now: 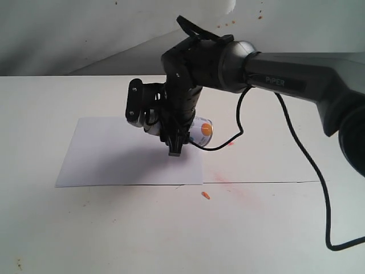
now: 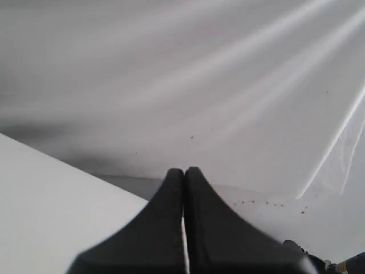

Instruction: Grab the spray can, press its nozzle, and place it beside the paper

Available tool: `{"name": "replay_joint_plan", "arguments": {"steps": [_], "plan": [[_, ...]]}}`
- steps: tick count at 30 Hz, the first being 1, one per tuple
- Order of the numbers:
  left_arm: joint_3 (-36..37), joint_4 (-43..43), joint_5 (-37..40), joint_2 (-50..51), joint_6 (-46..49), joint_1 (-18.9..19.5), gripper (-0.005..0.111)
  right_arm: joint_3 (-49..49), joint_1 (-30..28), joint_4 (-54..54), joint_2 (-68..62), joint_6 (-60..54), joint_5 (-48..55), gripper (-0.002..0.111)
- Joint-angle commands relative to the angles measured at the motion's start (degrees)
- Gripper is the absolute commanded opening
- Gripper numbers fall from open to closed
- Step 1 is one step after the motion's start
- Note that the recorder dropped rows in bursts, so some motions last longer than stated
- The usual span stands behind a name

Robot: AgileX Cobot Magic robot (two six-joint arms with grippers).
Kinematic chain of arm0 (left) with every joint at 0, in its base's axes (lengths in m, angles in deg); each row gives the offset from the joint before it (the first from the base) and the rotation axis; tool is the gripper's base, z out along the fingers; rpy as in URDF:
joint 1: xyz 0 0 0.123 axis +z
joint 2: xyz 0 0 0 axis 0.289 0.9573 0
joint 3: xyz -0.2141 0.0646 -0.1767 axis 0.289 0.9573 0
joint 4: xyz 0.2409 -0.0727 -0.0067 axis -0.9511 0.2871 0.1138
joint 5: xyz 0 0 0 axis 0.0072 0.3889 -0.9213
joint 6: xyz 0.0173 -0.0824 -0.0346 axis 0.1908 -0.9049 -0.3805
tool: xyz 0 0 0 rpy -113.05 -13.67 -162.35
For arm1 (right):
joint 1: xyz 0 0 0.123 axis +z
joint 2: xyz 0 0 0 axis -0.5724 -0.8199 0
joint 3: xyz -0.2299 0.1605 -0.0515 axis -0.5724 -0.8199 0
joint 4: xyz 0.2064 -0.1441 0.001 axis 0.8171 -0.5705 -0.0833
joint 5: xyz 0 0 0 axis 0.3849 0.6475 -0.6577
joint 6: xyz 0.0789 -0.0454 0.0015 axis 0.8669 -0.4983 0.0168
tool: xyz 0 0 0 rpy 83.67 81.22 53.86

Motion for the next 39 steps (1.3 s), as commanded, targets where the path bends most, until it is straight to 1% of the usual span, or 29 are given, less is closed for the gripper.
{"name": "replay_joint_plan", "arguments": {"steps": [1,4,9,11,13,16,19,23,28,29,31,35,39], "plan": [[-7.8,-0.6,3.8,14.1,-0.5,-0.3,0.000,0.7,-1.0,0.3,0.3,0.2,-0.2,0.000],[-16.1,-0.3,10.2,27.0,-0.5,-0.3,0.000,0.7,-1.0,0.3,0.3,0.2,-0.4,0.000],[-33.5,-0.1,27.5,50.3,-0.2,-0.3,0.000,0.7,-1.0,0.3,0.3,0.2,-0.1,0.000],[-40.0,0.1,33.8,58.4,2.1,-0.3,0.000,0.7,-0.9,0.2,0.3,1.6,0.3,0.000],[-46.5,0.7,38.4,64.8,4.5,-0.3,0.000,0.7,-0.8,-0.4,0.3,4.2,0.4,0.000],[-54.4,3.1,41.9,71.5,5.6,-0.3,0.000,0.7,-0.2,-3.8,0.3,4.5,0.4,0.000],[-59.3,5.4,44.0,76.0,5.6,-0.3,0.000,0.7,0.5,-4.7,0.3,4.3,-0.6,0.000],[-61.9,8.9,45.2,79.3,6.0,-0.3,0.000,0.7,1.1,-6.5,0.3,2.6,-1.3,0.000],[-63.1,14.3,45.0,81.8,13.5,-0.3,0.000,0.7,1.2,-7.0,0.3,2.8,-0.7,0.000],[-63.8,16.7,45.9,83.1,17.4,-0.3,0.000,0.7,1.2,-7.0,0.3,2.8,-0.6,0.000],[-65.1,19.0,46.9,85.0,19.6,-0.3,0.000,0.7,1.2,-7.0,0.3,2.8,-0.6,0.000],[-68.8,22.0,50.3,90.2,20.3,-0.2,0.000,0.7,1.2,-7.0,0.3,2.8,-0.6,0.000],[-74.8,22.7,56.8,96.9,23.9,-0.2,0.000,0.7,1.2,-7.0,0.3,2.8,-0.6,0.000]]}}
